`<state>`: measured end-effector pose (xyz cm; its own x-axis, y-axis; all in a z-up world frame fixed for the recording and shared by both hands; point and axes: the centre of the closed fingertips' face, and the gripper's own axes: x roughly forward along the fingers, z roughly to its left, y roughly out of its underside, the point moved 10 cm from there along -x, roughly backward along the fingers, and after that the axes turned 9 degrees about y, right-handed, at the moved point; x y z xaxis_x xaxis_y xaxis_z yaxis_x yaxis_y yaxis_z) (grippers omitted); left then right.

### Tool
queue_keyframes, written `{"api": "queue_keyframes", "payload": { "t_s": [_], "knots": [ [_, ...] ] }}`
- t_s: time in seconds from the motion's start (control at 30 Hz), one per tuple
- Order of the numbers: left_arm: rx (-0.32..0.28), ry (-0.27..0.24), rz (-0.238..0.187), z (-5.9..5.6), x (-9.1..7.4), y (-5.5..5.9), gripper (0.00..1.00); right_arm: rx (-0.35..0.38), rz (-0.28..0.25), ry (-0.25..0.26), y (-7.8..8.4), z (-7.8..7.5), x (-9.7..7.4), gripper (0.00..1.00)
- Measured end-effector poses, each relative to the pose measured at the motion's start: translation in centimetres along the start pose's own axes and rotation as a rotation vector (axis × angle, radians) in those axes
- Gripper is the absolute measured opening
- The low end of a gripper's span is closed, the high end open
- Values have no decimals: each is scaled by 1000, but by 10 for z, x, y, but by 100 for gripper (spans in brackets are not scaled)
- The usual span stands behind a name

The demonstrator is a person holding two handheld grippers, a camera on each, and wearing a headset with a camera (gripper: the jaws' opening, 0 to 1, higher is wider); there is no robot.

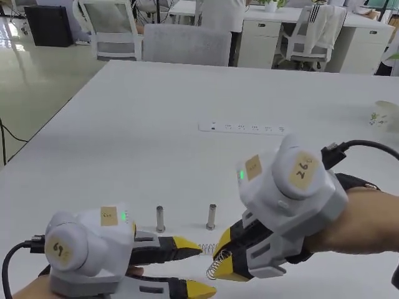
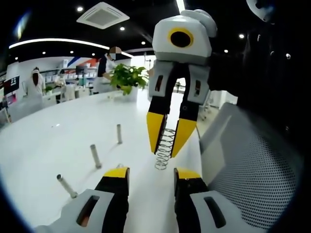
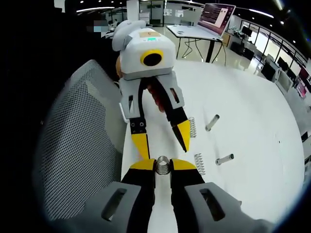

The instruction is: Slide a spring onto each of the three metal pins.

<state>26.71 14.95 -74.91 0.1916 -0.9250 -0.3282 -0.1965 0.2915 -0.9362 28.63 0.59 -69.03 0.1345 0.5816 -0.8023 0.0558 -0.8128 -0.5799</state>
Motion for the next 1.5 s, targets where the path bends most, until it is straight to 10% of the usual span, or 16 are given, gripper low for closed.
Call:
{"api": "queue_keyframes", "payload": {
  "t_s": [1.5],
  "knots": [
    [-122, -244, -89, 8, -45, 16, 63, 39, 43, 45, 19, -13, -16, 8]
  ]
}}
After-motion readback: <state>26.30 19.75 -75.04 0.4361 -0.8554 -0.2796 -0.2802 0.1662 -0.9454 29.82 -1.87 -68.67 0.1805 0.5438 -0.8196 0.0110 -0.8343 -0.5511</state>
